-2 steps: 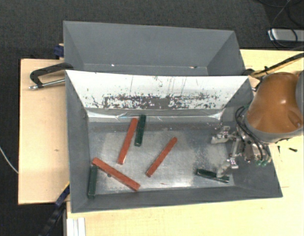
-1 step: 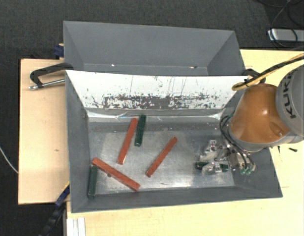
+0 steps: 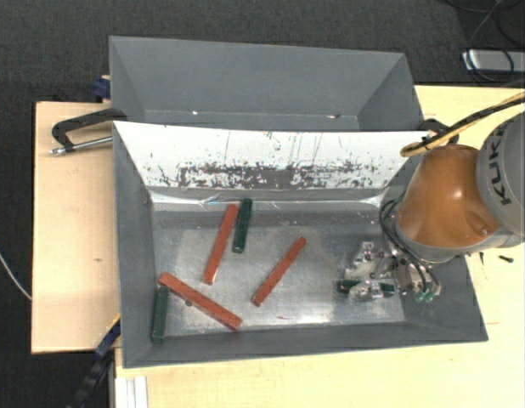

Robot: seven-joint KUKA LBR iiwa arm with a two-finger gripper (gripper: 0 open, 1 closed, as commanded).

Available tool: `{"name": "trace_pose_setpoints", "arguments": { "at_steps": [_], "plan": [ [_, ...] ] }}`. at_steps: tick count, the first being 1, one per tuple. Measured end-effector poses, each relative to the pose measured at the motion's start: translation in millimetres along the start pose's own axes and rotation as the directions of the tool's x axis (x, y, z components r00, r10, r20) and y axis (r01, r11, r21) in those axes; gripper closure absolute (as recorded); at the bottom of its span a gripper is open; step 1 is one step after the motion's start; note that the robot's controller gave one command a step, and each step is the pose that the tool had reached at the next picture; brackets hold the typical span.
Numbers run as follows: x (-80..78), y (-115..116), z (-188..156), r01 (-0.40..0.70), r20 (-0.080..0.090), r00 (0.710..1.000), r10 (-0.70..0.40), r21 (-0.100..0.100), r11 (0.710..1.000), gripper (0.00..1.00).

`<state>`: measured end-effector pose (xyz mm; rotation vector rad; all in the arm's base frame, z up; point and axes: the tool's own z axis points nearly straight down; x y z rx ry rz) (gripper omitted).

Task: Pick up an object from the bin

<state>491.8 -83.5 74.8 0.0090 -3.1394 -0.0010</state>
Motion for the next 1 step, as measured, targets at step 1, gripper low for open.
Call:
{"name": "trace_pose_setpoints", "arguments": {
  "at_steps": [1],
  "plan": [
    [-0.9, -28.6, -154.8, 0.071, 0.008, 0.997, -0.071, 0.003, 0.997, 1.00]
  ]
}}
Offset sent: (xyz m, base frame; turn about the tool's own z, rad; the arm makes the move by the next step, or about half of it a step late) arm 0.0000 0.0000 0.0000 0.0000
